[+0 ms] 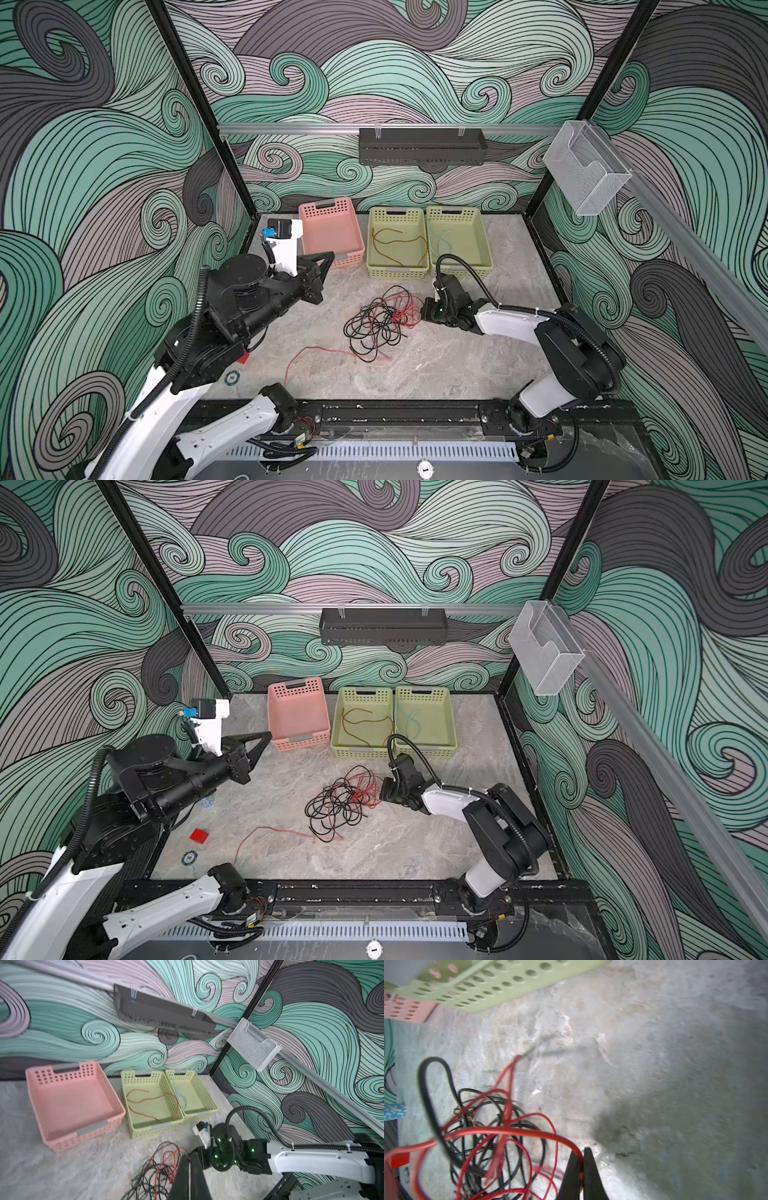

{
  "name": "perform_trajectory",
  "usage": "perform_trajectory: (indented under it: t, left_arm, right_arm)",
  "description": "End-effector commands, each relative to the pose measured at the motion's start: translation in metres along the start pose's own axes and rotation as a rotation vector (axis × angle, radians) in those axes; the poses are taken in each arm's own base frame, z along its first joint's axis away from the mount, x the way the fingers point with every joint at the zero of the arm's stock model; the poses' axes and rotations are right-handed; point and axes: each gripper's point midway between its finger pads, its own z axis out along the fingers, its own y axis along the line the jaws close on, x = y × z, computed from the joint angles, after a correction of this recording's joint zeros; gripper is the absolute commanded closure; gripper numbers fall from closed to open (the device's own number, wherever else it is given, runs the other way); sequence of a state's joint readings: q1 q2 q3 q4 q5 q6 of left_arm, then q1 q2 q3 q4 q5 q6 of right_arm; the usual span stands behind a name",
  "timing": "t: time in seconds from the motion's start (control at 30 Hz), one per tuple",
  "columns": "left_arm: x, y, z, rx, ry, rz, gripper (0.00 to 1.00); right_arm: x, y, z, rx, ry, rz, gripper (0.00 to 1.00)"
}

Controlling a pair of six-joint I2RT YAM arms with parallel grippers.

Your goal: Untangle the cables

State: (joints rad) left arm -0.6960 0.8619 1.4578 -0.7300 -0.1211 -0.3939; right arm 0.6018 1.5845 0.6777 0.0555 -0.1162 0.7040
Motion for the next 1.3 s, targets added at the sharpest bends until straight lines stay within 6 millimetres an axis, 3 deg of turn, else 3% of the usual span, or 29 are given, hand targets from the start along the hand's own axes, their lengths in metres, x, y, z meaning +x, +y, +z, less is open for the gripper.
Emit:
perform_trajectory:
  t: [0.0,0.1,0.23,0.33,0.37,0.53,0.67,0.77,0.87,1.07,1.27]
  left_arm:
    - [-0.025,0.000,-0.001,-0.044,-0.043,0.093,1.00]
    - [-0.040,-0.011,0.010,-0.017,-0.059,0.108,1.00]
    - [-0.022,-0.017,0.036,0.011,0.015,0.079,1.00]
    - [0.019,-0.002,0.055,-0.025,0.090,0.023,1.00]
    - [0.039,0.004,0.063,-0.031,0.120,0.010,0.96]
    - [0.148,0.030,0.086,-0.024,0.305,-0.068,0.61]
    - [0.235,0.052,0.092,-0.082,0.531,-0.154,0.59]
    - [0.281,0.056,0.096,-0.073,0.667,-0.179,0.65]
    - [0.308,0.057,0.104,-0.068,0.741,-0.173,0.68]
    - [0.330,0.061,0.123,-0.102,0.833,-0.128,0.67]
    - [0.363,0.087,0.130,-0.235,0.918,-0.084,0.68]
  right_arm:
    - [-0.001,0.003,-0.008,-0.018,-0.010,-0.048,0.99]
    - [0.002,0.010,-0.018,-0.050,0.001,-0.085,0.63]
    - [-0.005,0.012,-0.051,-0.022,-0.065,-0.134,0.49]
    - [-0.005,0.021,-0.077,-0.025,-0.088,-0.198,0.47]
    - [-0.003,0.025,-0.083,-0.030,-0.088,-0.214,0.47]
    - [0.009,0.044,-0.094,-0.068,-0.074,-0.277,0.47]
    - [0.012,0.051,-0.088,-0.084,-0.059,-0.282,0.48]
    - [0.014,0.051,-0.080,-0.074,-0.044,-0.284,0.48]
    - [0.016,0.050,-0.074,-0.070,-0.033,-0.280,0.48]
    - [0.017,0.048,-0.069,-0.060,-0.027,-0.271,0.49]
    - [0.018,0.044,-0.073,-0.050,-0.030,-0.270,0.48]
